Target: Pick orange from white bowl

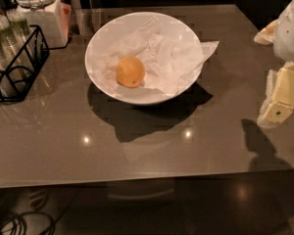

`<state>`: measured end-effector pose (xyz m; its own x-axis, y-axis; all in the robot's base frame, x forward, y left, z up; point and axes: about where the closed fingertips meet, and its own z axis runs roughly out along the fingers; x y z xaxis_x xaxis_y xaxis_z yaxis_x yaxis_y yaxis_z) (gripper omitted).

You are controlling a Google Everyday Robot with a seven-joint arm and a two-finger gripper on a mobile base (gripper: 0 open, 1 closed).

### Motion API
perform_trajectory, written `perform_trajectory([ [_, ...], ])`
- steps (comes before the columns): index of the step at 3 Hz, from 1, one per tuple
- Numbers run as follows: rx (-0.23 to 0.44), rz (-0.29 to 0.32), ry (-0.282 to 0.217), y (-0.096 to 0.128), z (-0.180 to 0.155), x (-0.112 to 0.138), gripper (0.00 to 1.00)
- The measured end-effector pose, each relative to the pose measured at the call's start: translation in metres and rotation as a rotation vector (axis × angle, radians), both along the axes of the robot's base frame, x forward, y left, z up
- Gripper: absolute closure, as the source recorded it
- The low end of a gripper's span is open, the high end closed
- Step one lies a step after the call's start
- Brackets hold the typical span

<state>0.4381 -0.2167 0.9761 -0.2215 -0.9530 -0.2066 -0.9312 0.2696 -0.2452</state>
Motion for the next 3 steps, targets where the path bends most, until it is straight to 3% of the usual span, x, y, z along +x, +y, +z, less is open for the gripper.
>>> perform_trajectory([
  [1,0.0,0.0,0.0,0.0,0.0,0.0,0.0],
  [2,0.048,0.018,0.004,0.012,0.001,0.018,0.0],
  [3,0.16,0.101,0.024,0.054,-0.005,0.058,0.0],
])
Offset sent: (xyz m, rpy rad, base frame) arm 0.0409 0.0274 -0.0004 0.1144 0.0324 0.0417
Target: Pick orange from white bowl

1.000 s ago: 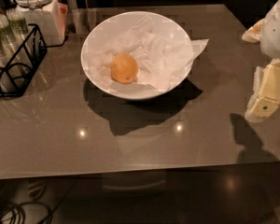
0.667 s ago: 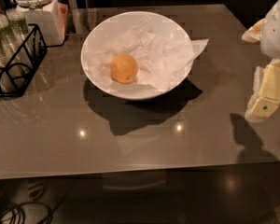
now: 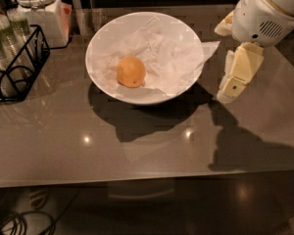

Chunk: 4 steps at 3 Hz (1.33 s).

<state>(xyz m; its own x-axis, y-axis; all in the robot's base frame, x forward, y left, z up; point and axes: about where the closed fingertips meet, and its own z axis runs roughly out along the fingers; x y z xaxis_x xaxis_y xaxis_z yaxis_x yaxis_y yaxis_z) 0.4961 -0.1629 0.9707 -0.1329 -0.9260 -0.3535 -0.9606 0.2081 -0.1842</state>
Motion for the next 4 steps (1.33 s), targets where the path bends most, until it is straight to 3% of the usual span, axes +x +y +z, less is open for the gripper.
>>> perform_trajectory([
  [1,0.114,0.097,0.026,0.052,-0.005,0.04,0.0],
  [3,0.143,0.084,0.014,0.053,-0.006,0.047,0.0],
  [4,0.2,0.082,-0.012,0.06,-0.004,0.066,0.0],
])
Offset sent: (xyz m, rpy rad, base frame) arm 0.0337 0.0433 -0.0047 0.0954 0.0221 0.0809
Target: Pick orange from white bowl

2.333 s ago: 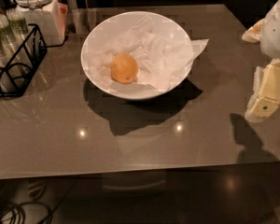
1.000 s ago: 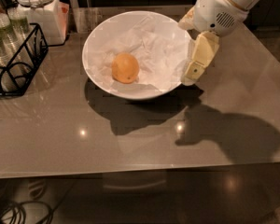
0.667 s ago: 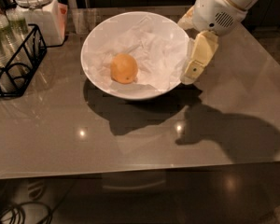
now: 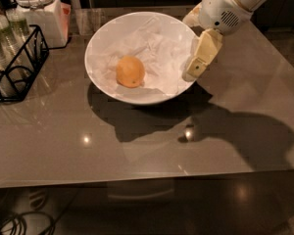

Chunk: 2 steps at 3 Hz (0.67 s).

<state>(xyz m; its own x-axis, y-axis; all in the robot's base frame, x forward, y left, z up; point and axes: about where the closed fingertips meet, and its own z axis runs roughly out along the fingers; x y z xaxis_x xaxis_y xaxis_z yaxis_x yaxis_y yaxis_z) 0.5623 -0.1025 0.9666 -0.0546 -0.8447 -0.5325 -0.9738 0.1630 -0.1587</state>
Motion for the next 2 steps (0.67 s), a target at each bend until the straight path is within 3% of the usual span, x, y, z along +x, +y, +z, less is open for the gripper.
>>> perform_trajectory([
  [2,0.067,0.079,-0.01,0.037,0.001,0.05,0.0],
])
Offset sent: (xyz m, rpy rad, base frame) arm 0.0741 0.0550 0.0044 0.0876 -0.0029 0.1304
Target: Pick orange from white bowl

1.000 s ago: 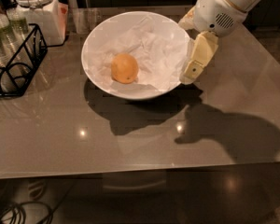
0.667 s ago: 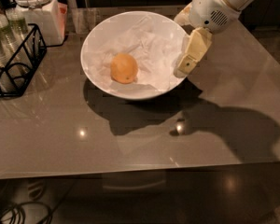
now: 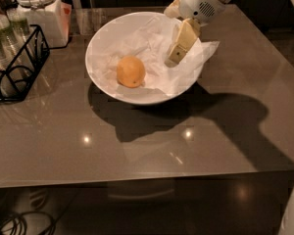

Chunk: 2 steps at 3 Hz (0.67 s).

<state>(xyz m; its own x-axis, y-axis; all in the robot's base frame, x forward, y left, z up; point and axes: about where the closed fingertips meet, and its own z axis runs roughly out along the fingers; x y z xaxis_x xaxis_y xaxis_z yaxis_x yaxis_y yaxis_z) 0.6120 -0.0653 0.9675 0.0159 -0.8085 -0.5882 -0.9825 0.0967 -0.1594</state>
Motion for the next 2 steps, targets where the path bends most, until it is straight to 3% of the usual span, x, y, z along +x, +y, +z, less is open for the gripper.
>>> perform_trajectory([
  [1,0.004,0.001,-0.006,0.0013,0.002,0.002,0.19],
  [2,0.042,-0.015,-0.008,0.0047,-0.0044,-0.0004,0.16],
])
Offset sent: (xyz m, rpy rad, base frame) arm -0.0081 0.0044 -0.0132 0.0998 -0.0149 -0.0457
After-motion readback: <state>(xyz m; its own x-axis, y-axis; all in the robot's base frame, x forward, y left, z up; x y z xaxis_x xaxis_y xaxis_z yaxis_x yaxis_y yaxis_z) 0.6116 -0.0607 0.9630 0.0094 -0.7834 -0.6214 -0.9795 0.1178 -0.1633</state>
